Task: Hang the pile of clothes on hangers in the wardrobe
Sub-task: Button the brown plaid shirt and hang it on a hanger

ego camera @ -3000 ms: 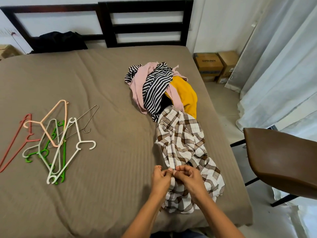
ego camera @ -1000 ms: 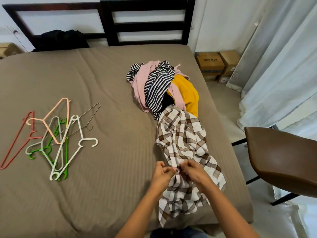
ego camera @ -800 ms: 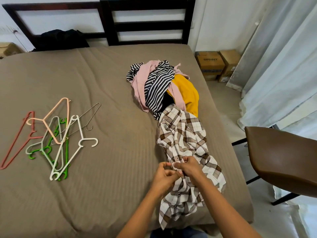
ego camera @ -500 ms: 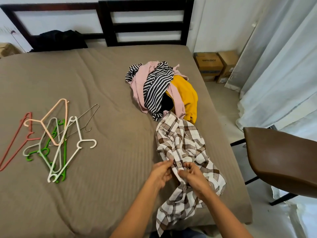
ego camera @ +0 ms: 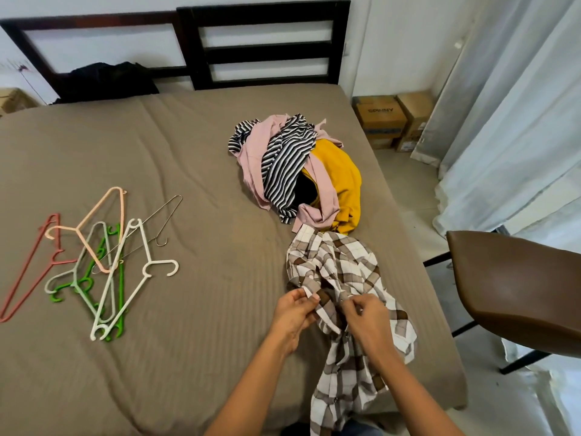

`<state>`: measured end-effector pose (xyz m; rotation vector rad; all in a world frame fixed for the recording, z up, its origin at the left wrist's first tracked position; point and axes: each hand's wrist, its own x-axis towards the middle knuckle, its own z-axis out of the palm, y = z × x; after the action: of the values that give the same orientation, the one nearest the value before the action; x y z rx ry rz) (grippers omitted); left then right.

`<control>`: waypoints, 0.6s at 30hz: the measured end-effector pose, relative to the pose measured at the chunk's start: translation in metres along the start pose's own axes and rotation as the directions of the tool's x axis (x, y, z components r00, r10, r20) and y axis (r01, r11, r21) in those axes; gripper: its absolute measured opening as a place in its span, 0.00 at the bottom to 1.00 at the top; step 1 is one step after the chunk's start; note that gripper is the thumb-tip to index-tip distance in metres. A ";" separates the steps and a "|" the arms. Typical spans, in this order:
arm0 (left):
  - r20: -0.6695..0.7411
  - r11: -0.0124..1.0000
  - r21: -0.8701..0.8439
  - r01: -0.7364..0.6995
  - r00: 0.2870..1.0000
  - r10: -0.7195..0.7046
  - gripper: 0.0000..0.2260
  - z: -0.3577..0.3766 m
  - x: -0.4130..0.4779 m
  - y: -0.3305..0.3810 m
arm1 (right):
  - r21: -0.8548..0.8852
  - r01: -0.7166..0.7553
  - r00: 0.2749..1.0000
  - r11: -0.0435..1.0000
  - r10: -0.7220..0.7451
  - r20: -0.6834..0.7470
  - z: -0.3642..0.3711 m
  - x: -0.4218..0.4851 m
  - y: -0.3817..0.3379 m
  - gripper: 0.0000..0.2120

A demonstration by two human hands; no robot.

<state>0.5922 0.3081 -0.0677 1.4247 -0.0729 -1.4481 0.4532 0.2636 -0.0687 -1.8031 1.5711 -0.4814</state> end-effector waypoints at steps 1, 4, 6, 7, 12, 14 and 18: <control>0.001 1.000 0.023 -0.003 1.000 0.003 0.12 -0.001 -0.001 0.001 | 0.043 -0.010 0.999 0.999 0.011 -0.031 0.002 0.000 0.002 0.16; -0.002 0.991 0.132 -0.034 0.999 0.034 0.16 -0.003 -0.005 0.003 | 0.338 -0.030 0.998 0.941 0.049 -0.047 0.000 -0.002 -0.001 0.06; -0.001 0.986 0.158 -0.054 0.998 0.055 0.17 -0.002 -0.008 0.004 | 0.547 -0.078 0.996 0.833 0.082 0.017 -0.002 -0.004 -0.004 0.05; 0.006 0.985 0.161 -0.065 0.998 0.065 0.17 -0.001 -0.009 0.004 | 0.615 -0.110 0.994 0.780 0.094 0.059 -0.001 -0.005 -0.005 0.06; 0.065 0.971 0.217 -0.104 0.994 0.092 0.16 0.000 -0.012 0.005 | 0.706 -0.177 0.982 0.686 0.074 0.174 -0.004 -0.008 -0.012 0.07; 0.080 0.968 0.227 -0.108 0.993 0.092 0.15 0.000 -0.014 0.005 | 0.699 -0.159 0.981 0.697 0.034 0.190 -0.004 -0.009 -0.011 0.08; 0.071 0.955 0.269 -0.125 0.991 0.110 0.15 0.001 -0.015 0.005 | 0.676 -0.171 0.974 0.717 0.017 0.228 -0.003 -0.009 -0.009 0.10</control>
<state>0.5901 0.3151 -0.0540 1.5734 -0.4003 -1.4184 0.4556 0.2720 -0.0583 -1.1347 1.1095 -0.6985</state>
